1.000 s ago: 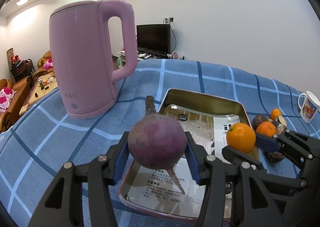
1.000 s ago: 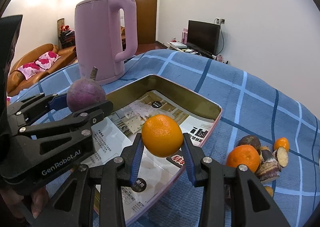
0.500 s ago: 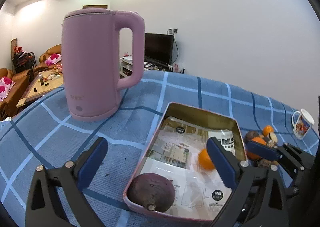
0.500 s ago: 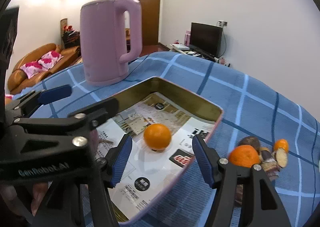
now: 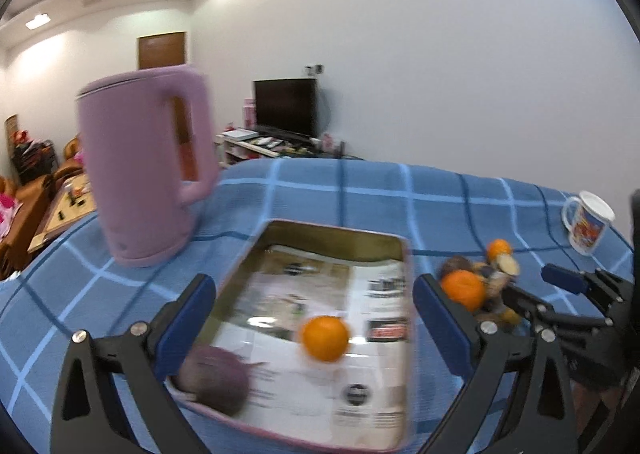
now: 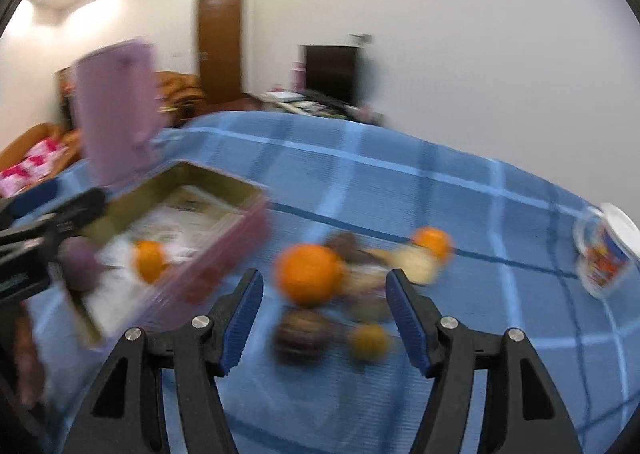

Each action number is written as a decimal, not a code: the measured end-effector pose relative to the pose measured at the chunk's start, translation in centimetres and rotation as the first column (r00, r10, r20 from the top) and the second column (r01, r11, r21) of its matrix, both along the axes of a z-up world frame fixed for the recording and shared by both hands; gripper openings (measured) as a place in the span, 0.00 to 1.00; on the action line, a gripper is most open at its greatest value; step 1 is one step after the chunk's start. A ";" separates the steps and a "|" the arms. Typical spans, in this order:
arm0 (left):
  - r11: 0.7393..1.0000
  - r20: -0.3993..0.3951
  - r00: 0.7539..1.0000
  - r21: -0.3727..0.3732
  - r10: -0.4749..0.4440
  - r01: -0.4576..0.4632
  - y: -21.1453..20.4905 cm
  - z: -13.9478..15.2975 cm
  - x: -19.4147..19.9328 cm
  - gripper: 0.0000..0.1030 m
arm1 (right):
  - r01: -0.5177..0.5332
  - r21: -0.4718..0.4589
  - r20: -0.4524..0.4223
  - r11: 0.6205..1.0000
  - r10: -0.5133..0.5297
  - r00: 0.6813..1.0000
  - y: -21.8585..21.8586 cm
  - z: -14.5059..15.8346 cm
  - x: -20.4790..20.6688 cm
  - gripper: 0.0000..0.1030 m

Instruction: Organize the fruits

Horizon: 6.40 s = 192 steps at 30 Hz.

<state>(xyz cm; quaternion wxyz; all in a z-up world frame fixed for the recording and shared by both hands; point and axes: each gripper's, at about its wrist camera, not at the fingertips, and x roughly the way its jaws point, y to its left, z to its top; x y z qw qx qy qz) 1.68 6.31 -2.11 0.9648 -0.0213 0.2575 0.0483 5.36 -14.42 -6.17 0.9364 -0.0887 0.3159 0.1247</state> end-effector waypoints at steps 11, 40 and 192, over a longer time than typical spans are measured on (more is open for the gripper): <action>0.985 -0.099 0.982 0.041 -0.162 0.167 -7.9 -1.8 1.6 0.95 | 0.043 0.090 -0.124 0.995 -0.032 0.992 -4.3 -1.9 1.5 0.52; 0.985 -0.161 0.972 -0.020 -0.170 0.169 -6.8 -3.0 2.0 0.83 | -0.101 0.229 -0.258 0.968 0.160 0.953 -3.3 -3.7 1.8 0.26; 0.977 0.083 0.975 0.061 -0.207 0.203 -10.4 -1.1 -1.4 0.43 | -0.095 0.116 0.190 0.989 0.072 0.979 -5.7 1.1 -6.2 0.27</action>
